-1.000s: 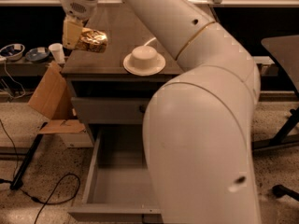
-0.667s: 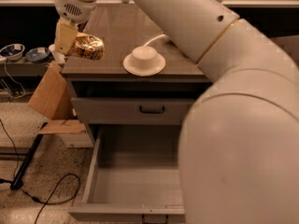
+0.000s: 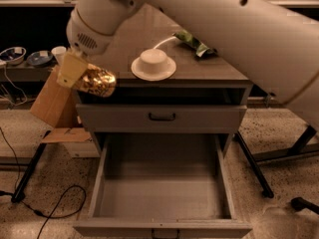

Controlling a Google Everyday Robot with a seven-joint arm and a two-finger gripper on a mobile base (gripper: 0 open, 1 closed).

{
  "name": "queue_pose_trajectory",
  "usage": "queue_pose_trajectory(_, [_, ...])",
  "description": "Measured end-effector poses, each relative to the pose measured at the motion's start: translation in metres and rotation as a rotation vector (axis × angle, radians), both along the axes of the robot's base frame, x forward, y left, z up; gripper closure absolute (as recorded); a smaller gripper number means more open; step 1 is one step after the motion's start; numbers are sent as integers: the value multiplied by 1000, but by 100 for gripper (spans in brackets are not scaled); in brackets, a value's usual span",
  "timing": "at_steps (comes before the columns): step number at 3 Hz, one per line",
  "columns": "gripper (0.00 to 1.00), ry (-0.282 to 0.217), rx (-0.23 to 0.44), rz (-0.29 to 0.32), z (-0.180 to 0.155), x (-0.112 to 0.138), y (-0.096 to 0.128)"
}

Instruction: Place orange can into middle drawer

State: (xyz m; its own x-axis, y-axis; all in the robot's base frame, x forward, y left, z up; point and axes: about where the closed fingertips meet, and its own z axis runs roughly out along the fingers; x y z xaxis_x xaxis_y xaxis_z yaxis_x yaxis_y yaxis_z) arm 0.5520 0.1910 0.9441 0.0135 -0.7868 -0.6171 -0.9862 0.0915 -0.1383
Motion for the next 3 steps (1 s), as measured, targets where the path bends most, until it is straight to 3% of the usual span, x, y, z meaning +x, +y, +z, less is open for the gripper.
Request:
queue_pose_trajectory(1, [100, 21, 67, -87, -46, -32, -18])
queue_pose_trajectory(2, [100, 58, 84, -150, -113, -44, -20])
queue_pose_trajectory(3, [100, 105, 94, -182, -188, -56, -6])
